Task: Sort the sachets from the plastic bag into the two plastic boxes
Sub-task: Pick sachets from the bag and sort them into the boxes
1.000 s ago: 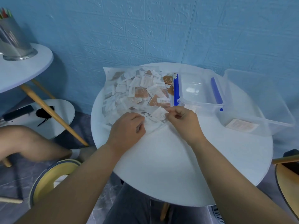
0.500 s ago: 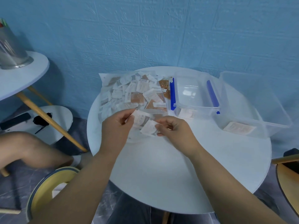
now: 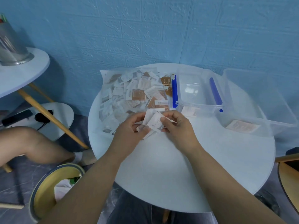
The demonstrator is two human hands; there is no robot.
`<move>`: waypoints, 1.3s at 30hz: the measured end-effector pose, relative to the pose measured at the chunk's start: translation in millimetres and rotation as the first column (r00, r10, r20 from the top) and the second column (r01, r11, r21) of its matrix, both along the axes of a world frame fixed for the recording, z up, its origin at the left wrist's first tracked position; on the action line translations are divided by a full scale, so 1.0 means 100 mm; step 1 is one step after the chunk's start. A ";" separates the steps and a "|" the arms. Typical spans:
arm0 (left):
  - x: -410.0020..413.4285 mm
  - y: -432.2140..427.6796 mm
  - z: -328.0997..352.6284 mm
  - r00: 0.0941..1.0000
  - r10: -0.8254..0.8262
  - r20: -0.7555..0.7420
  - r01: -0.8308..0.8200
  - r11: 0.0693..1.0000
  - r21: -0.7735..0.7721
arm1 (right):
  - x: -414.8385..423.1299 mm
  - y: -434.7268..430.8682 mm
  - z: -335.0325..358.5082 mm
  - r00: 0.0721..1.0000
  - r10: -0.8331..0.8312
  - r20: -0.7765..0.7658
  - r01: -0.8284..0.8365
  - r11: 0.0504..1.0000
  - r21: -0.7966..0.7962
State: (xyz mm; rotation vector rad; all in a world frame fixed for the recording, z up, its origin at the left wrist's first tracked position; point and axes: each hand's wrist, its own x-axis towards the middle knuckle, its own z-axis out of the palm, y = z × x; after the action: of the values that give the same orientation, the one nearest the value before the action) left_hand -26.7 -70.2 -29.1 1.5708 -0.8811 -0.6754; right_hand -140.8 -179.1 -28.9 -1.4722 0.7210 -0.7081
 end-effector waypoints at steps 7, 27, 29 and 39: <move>-0.04 0.01 0.02 0.986 0.154 -0.071 -0.157 0.986 -0.053 | -0.32 -0.06 0.03 0.999 0.022 0.044 -0.018 0.997 -0.071; -0.90 -0.39 -0.26 0.852 -0.129 0.508 0.099 0.991 0.086 | -0.96 -0.03 -0.27 0.962 -0.074 -0.262 -0.079 0.846 -0.527; -0.89 -0.39 -0.27 0.858 -0.108 0.502 0.074 0.993 0.086 | -0.95 -0.04 -0.29 0.943 -0.037 -0.329 -0.169 0.801 -0.574; -0.92 -0.36 -0.31 0.725 -0.058 0.687 -0.046 0.990 0.132 | -0.90 0.01 -0.29 0.937 -0.019 -0.349 -0.197 0.795 -0.574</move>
State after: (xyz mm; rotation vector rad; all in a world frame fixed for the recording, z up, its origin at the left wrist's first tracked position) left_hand -118.9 -106.6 -60.0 1.9912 -1.4089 -0.1204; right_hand -231.1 -178.3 -58.2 -2.2487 0.7071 -0.6435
